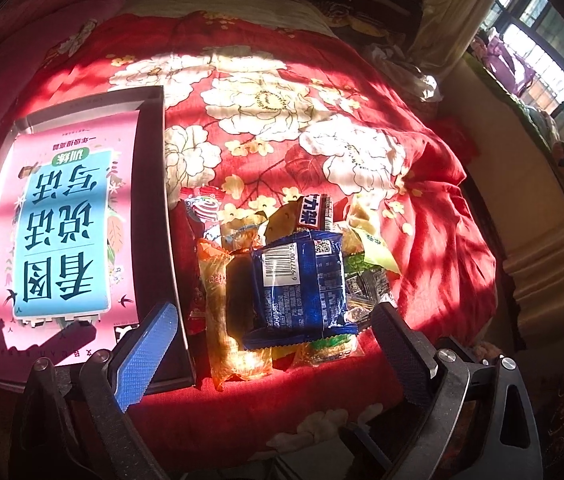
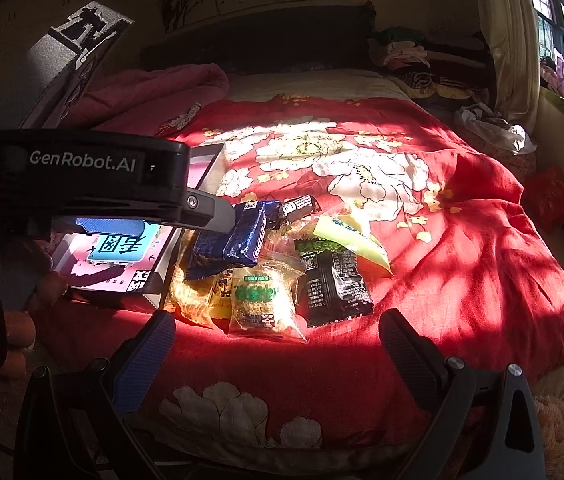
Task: Organize snacks
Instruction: 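Move the left gripper toward the blue biscuit pack in the snack pile, then grasp the blue biscuit pack with the left gripper while the right grasps the clear pastry bag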
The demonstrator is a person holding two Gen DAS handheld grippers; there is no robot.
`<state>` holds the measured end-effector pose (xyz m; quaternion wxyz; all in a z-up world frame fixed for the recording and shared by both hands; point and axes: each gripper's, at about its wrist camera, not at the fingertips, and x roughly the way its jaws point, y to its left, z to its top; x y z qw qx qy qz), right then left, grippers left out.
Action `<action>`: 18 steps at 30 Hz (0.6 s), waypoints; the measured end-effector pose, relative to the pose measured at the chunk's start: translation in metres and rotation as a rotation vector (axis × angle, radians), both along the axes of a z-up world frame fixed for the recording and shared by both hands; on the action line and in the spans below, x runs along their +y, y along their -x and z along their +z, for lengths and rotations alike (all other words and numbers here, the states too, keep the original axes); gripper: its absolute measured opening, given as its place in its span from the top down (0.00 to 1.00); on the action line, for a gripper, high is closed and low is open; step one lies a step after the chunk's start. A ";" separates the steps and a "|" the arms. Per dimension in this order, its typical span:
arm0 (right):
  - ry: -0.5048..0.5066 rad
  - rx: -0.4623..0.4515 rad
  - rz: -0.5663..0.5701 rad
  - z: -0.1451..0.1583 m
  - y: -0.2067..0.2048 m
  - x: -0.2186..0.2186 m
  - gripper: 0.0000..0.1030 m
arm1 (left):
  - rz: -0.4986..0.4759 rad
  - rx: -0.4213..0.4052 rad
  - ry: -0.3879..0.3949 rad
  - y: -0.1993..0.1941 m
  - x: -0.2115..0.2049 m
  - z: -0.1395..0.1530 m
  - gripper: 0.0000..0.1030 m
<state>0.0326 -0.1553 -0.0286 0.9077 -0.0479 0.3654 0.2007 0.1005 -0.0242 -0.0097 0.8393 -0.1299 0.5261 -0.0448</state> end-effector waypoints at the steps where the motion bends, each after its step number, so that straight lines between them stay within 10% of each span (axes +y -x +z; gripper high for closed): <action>1: 0.003 0.006 0.003 -0.002 -0.002 0.002 0.00 | -0.004 0.006 0.003 -0.002 -0.001 -0.001 0.06; 18: 0.025 0.053 0.025 -0.035 -0.030 0.023 0.40 | -0.026 0.070 0.002 -0.024 -0.009 -0.023 0.25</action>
